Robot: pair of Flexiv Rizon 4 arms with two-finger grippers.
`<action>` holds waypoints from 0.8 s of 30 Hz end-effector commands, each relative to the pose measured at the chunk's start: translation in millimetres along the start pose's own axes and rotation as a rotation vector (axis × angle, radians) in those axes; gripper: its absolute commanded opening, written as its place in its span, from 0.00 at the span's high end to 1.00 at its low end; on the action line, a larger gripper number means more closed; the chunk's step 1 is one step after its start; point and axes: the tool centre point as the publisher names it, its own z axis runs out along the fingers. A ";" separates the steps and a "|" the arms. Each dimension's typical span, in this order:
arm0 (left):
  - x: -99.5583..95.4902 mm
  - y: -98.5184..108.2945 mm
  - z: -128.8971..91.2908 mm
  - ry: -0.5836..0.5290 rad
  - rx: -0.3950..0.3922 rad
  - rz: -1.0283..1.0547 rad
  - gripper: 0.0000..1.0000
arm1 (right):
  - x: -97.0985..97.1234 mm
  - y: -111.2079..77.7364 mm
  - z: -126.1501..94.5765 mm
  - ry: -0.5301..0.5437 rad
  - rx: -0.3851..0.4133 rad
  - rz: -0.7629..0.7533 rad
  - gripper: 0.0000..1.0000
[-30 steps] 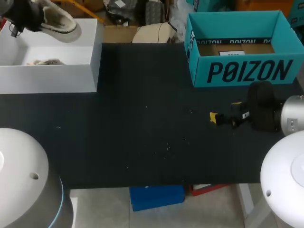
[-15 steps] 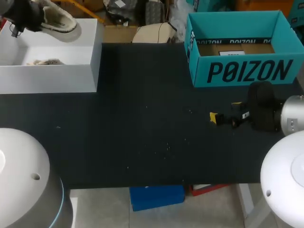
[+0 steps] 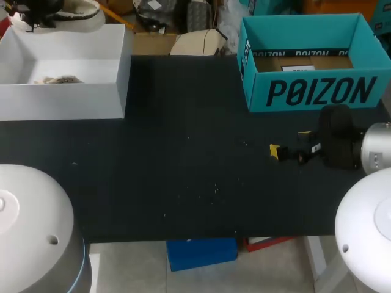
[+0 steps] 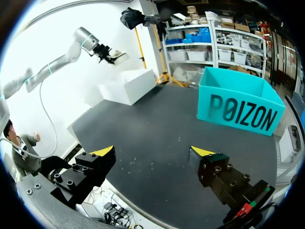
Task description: Take the shoe out of the shoebox, open the shoe tongue, remove and reinsert the insole, then place the shoe into the shoebox
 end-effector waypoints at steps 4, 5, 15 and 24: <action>-12.0 10.9 22.7 0.038 -0.027 -0.036 1.00 | 0.8 -1.6 1.1 -0.002 -0.004 0.001 0.00; -12.2 14.4 28.0 0.048 -0.033 -0.050 1.00 | 0.8 -1.6 1.1 -0.002 -0.004 0.001 0.00; -10.0 32.2 67.6 0.086 -0.064 -0.089 1.00 | 0.8 -1.6 1.1 -0.002 -0.004 0.001 0.00; -3.0 46.9 104.4 0.132 -0.068 -0.120 1.00 | 0.8 -1.6 1.1 -0.002 -0.004 0.001 0.00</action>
